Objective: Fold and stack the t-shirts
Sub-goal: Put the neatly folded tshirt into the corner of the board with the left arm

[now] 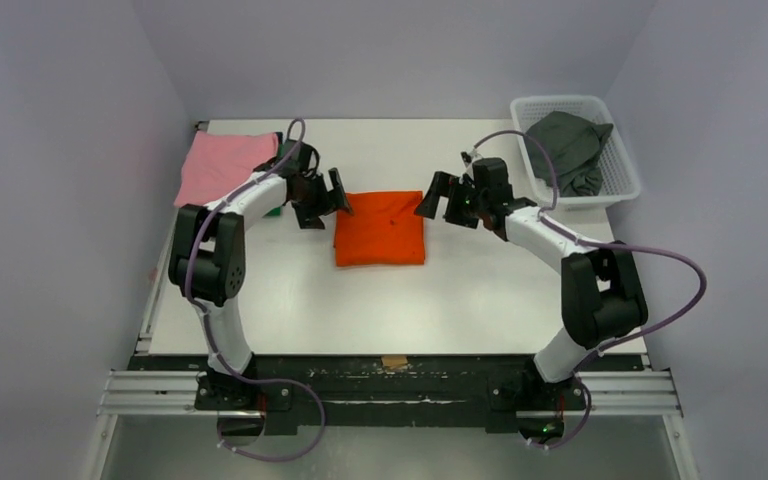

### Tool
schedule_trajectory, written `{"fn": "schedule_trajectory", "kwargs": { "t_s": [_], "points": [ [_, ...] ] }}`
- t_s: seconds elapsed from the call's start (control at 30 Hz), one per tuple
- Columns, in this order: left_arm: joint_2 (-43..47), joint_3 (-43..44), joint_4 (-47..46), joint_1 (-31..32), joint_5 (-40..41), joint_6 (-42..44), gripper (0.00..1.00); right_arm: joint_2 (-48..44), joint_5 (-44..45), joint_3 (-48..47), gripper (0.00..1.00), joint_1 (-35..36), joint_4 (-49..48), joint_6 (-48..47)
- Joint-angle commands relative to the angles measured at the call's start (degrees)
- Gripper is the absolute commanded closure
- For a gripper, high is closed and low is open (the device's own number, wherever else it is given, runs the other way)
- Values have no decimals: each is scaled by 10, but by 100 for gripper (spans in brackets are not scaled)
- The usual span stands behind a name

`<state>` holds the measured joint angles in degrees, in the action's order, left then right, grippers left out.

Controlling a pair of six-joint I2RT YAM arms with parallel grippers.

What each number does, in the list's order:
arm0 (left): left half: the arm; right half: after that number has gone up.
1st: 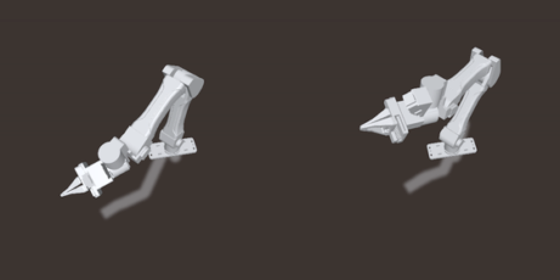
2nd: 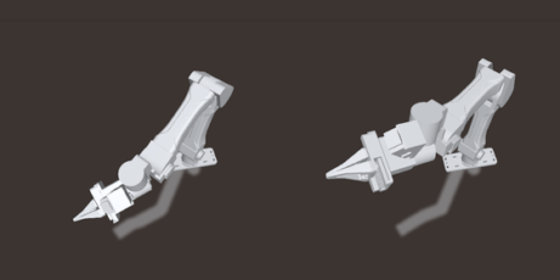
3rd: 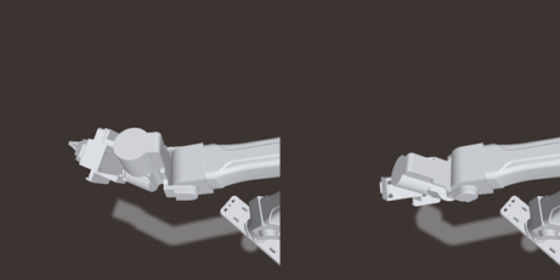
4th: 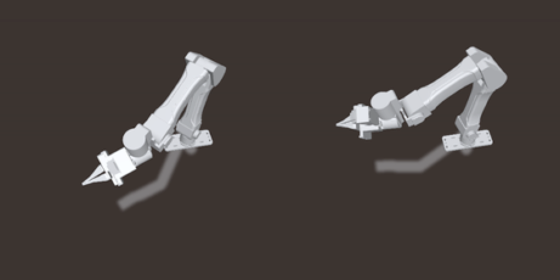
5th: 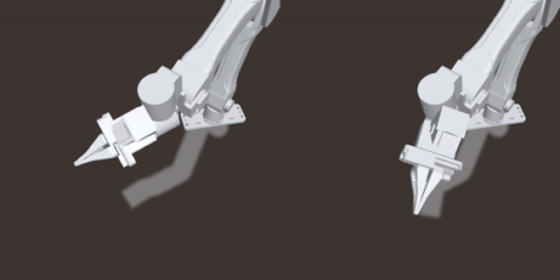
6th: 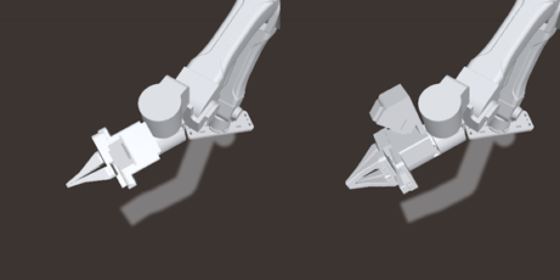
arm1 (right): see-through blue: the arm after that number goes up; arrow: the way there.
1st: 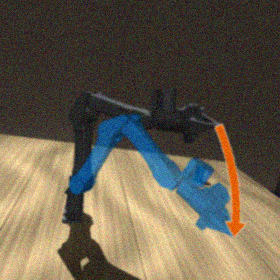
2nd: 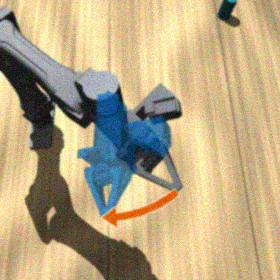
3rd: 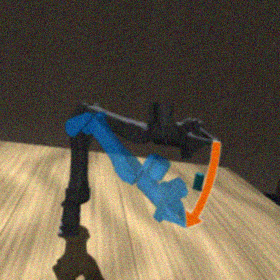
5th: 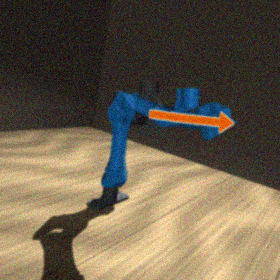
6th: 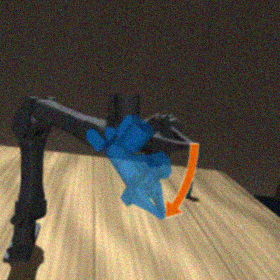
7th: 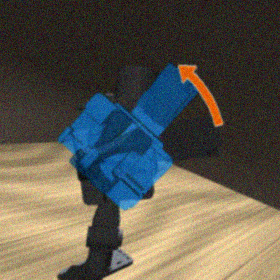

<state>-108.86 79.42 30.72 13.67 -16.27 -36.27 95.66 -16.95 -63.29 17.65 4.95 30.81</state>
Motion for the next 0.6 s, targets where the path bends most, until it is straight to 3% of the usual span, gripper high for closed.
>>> {"fn": "schedule_trajectory", "kwargs": {
  "t_s": [0.0, 0.33, 0.4, 0.43, 0.57],
  "points": [
    [-50, 15, -14, 2, -36, 11, 23, -73, -22, 74, 1, 0, -40, 2],
    [-132, 79, 9, 55, -34, 2, 60, -225, 42, 125, 1, 0, 34, -4],
    [-144, 105, 30, 72, -11, 7, 80, -249, 46, 130, 1, 0, 41, -7],
    [-152, 125, 47, 80, 13, 13, 97, -260, 50, 133, 1, 0, 44, -9],
    [-169, 202, 138, 101, 149, 37, 100, -299, 84, 135, 1, 0, 67, -25]
  ]
}}
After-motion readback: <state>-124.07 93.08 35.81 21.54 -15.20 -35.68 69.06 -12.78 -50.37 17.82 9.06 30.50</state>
